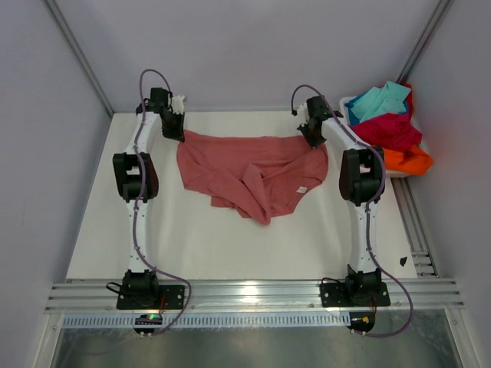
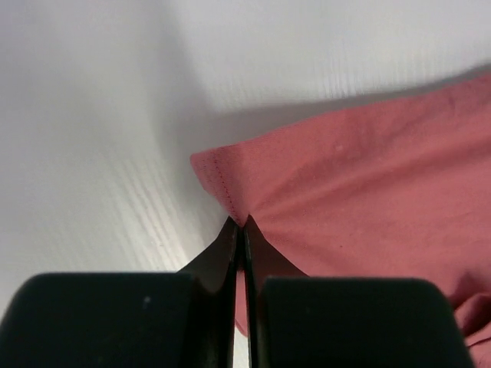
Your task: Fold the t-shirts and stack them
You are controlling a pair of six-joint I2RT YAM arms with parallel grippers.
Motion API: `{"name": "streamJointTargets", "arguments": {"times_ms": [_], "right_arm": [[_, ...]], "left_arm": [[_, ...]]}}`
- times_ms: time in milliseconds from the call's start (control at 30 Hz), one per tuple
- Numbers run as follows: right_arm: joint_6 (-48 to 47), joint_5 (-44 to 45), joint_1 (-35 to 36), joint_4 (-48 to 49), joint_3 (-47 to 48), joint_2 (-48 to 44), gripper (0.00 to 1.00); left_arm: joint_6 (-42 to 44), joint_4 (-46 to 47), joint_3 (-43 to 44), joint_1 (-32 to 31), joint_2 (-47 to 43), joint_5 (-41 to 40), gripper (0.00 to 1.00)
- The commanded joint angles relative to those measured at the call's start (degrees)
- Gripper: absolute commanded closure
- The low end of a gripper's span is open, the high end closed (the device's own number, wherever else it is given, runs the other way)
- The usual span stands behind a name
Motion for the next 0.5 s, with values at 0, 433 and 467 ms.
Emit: {"name": "streamJointTargets", "arguments": {"times_ms": [0,433,467], "right_arm": [[-2.28,4.10,-0.25,5.29,6.44,-0.71,0.97],[-4.92,18.07,-0.25,19.35,12.68,-2.28,0.97],[-5.00,18.86,-0.25,19.45,13.74,-2.55,0.97]], "left_arm": [[1.82,7.11,0.65,0.40,-8.28,-7.40,1.00],[-0.64,21.62,-0.32,0.49,-14.70,-16.55,1.00],[-0.64,22.14,-0.23,0.49,-15.14,-16.81,1.00]]}}
